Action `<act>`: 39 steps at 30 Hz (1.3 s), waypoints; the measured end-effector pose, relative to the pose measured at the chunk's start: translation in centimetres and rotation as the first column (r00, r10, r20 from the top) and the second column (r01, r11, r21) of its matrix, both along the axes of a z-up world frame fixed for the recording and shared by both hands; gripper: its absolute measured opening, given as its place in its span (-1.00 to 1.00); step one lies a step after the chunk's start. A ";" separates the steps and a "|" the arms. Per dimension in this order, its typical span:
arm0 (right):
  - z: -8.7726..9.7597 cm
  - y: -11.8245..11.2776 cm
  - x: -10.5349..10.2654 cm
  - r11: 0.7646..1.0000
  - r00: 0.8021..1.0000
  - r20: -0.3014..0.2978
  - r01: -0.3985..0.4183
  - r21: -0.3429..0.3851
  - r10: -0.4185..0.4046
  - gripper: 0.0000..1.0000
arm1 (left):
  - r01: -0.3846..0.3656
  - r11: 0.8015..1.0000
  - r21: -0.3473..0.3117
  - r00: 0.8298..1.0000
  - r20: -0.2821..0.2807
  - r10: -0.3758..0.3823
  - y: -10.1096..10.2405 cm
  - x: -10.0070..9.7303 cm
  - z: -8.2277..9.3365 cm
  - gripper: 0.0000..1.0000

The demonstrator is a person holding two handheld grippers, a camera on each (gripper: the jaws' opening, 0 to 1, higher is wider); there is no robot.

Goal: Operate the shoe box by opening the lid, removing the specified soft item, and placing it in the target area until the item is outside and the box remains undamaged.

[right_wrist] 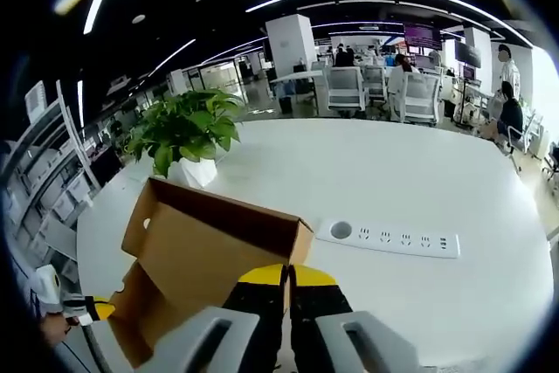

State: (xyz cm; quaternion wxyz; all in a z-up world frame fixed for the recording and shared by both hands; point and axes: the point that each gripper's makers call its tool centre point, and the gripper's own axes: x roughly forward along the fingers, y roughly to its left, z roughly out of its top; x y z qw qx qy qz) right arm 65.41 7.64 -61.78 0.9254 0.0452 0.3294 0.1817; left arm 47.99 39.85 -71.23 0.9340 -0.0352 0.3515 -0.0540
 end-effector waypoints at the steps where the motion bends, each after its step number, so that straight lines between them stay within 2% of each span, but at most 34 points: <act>1: 0.0 0.0 0.0 1.000 1.000 0.001 -0.001 0.000 0.001 -1.00 | 0.000 1.000 0.000 1.000 0.000 0.000 0.0 0.0 0.0 -0.98; 39: 2.2 0.3 -2.7 0.999 0.997 0.073 -0.039 0.008 0.038 -1.00 | 0.011 1.000 0.007 1.000 0.000 -0.011 -0.1 0.0 0.0 -0.98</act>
